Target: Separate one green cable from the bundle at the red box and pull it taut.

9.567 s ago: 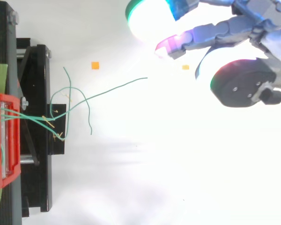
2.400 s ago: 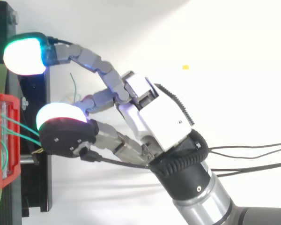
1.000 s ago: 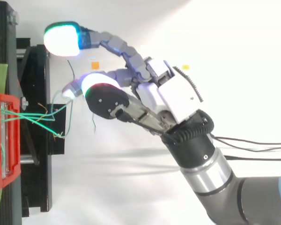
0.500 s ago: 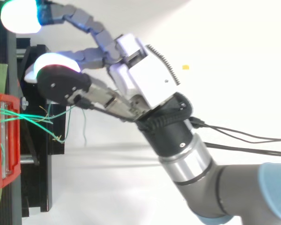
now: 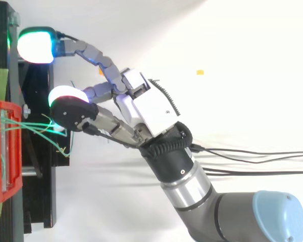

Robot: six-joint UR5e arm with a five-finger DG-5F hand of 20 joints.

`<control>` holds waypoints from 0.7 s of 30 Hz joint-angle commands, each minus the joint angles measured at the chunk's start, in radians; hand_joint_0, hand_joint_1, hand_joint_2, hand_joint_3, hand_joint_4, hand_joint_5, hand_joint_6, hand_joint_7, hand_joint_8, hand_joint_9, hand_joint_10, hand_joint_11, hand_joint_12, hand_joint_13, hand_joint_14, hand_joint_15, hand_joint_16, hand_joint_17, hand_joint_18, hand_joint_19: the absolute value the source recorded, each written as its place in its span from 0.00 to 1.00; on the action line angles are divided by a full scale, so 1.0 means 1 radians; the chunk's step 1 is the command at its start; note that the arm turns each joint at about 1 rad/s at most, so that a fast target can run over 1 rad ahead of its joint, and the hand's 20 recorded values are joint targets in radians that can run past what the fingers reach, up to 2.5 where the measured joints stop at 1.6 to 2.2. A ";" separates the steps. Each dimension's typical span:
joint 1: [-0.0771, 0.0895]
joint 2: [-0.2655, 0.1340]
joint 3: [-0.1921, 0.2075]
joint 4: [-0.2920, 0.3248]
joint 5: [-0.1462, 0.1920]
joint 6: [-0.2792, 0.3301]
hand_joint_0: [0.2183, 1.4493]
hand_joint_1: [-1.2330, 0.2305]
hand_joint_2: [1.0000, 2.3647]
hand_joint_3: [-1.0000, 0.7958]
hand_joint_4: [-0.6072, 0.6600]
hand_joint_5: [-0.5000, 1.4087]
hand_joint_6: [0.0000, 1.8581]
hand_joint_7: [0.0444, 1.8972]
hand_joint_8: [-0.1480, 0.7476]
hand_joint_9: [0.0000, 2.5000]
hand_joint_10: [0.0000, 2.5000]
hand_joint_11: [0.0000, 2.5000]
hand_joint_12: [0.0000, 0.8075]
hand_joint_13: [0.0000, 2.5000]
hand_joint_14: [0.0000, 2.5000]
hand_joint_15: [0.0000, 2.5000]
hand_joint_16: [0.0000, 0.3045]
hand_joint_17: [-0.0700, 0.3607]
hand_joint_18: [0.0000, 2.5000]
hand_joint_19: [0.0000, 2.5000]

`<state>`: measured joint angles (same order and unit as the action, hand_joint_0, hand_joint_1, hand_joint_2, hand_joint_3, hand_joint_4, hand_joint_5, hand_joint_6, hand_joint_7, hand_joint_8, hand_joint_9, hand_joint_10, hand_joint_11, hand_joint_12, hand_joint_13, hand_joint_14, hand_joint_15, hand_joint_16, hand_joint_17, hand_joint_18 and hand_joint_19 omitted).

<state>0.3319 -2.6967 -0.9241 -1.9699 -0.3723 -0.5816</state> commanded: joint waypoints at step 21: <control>0.038 0.029 0.002 0.140 0.107 -0.196 0.16 0.52 0.00 0.28 0.63 0.11 0.27 0.29 0.60 0.65 0.01 0.28 0.56 0.61 0.01 0.32 0.28 0.61 0.46 0.24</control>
<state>0.3647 -2.6770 -0.9222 -1.8311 -0.2845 -0.7585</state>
